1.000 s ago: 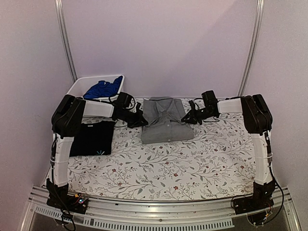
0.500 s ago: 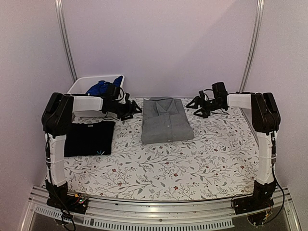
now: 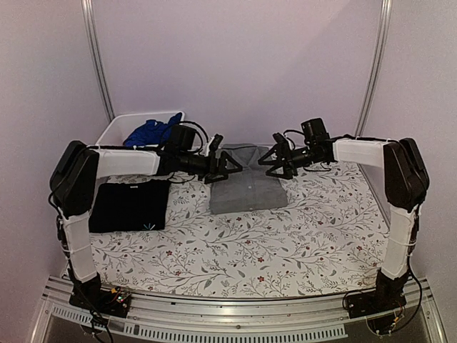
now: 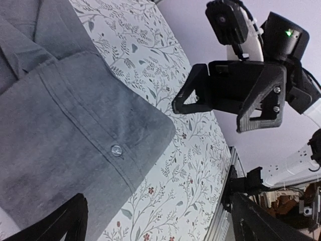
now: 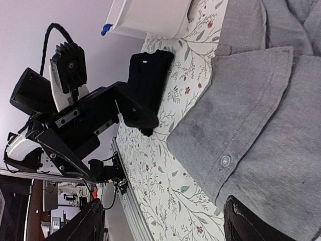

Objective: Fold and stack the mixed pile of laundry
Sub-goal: Smooth out the 2/3-rectangle-folded T-shirt at the center of the board.

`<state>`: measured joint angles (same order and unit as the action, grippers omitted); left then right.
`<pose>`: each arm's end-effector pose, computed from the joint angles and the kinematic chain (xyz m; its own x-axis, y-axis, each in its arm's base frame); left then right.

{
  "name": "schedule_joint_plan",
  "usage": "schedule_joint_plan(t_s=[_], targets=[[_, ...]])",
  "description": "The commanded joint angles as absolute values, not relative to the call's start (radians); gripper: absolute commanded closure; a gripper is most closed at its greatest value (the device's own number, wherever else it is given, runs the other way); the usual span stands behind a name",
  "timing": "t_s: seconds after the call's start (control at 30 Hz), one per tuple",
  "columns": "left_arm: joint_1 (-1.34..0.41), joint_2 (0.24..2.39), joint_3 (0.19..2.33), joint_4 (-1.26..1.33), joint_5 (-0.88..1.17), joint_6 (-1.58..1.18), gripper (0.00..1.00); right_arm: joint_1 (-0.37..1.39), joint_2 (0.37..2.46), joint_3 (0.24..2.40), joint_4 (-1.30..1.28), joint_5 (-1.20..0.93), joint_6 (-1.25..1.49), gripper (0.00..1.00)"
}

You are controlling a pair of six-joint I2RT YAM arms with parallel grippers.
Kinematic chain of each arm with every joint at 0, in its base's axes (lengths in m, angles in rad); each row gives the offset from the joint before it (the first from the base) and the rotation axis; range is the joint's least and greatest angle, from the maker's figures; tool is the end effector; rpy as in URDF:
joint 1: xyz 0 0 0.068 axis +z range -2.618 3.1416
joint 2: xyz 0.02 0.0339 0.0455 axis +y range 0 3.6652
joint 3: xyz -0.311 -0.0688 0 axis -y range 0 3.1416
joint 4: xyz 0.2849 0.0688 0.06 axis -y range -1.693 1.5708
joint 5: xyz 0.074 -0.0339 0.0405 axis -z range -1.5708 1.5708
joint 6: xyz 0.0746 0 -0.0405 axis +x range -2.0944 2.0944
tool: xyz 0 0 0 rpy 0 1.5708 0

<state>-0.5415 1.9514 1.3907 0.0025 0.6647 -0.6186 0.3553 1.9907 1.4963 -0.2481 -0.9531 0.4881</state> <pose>0.4230 -0.3081 0.2313 -0.8650 -0.0123 -0.5016 0.4326 0.4881 -0.7580 0.4592 0.2353 0.2359 -0.9184 -0.0511 -0.3923 -0.3780 0.4053 0.8323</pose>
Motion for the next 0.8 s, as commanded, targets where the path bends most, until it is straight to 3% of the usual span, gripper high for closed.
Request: schedule_joint_plan(t_s=[0.0, 0.47, 0.77], targets=[[-0.605, 2.048, 1.425, 0.139, 0.784, -0.713, 0.0, 0.4, 2.064, 1.491, -0.196, -1.076, 0.554, 0.2], [-0.601, 2.254, 1.304, 0.202, 0.808, -0.805, 0.0, 0.415, 2.317, 1.389, -0.178, -1.063, 0.539, 0.2], [-0.576, 2.142, 1.067, 0.267, 0.804, -0.805, 0.0, 0.379, 2.237, 1.333, -0.308, -1.073, 0.446, 0.2]])
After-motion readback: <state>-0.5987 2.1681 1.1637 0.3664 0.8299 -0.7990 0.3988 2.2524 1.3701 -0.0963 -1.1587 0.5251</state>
